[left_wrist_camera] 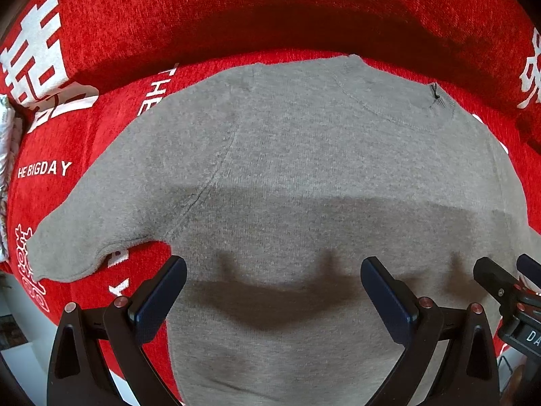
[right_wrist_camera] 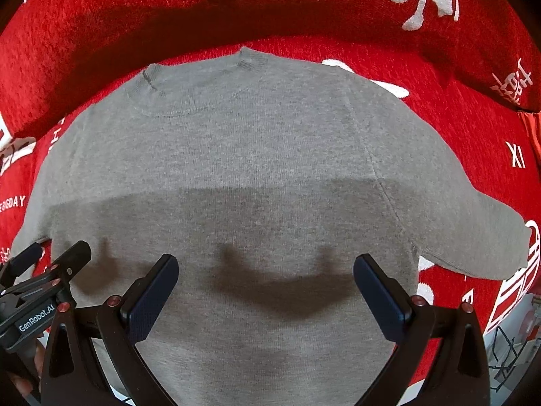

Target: Fold small clothes

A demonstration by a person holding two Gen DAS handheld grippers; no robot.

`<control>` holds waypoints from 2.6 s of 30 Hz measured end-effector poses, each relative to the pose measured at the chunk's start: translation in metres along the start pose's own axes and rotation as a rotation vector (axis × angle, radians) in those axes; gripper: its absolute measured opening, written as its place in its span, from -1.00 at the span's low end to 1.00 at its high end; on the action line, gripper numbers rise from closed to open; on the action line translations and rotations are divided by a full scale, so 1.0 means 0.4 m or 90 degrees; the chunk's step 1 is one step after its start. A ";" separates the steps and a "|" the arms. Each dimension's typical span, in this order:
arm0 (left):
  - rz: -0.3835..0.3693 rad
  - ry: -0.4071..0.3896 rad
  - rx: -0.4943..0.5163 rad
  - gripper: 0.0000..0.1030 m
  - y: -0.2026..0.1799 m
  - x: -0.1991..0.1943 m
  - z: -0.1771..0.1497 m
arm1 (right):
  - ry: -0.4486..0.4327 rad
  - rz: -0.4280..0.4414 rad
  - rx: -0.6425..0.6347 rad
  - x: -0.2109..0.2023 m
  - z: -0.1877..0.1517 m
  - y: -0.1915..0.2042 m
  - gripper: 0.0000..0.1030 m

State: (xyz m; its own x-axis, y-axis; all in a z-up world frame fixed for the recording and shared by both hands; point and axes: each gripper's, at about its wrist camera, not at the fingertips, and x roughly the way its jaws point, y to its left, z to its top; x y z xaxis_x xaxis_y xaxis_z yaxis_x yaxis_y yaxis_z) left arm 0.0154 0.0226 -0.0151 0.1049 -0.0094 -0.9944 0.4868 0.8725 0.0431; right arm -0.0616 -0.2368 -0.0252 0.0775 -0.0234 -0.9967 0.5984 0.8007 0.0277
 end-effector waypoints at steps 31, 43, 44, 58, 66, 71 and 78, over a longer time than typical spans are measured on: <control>-0.113 -0.018 -0.129 1.00 0.242 0.013 -0.062 | -0.007 0.092 -0.076 -0.009 -0.030 0.240 1.00; -0.115 -0.067 -0.401 1.00 0.734 0.090 -0.248 | 0.038 0.130 -0.185 0.038 -0.134 0.487 1.00; -0.118 -0.069 -0.419 1.00 0.763 0.103 -0.257 | 0.041 0.131 -0.190 0.043 -0.140 0.504 1.00; -0.283 -0.143 -0.540 0.76 0.913 0.190 -0.248 | 0.046 0.121 -0.218 0.044 -0.175 0.578 1.00; -0.335 -0.208 -0.491 -0.80 0.926 0.170 -0.248 | 0.037 0.130 -0.190 0.030 -0.180 0.549 1.00; -0.371 -0.265 -0.405 -0.87 0.890 0.087 -0.198 | 0.025 0.139 -0.159 0.016 -0.182 0.513 1.00; -0.438 -0.311 -0.240 -0.87 0.731 -0.072 -0.103 | -0.012 0.175 -0.090 -0.028 -0.175 0.400 1.00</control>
State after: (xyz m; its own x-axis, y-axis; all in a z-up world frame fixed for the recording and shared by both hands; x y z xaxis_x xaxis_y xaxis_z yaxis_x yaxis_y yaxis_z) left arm 0.1189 0.2980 0.0223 0.2938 -0.7148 -0.6346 0.2725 0.6990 -0.6612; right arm -0.0223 -0.0666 -0.0149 0.2373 0.1957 -0.9515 0.4354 0.8542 0.2843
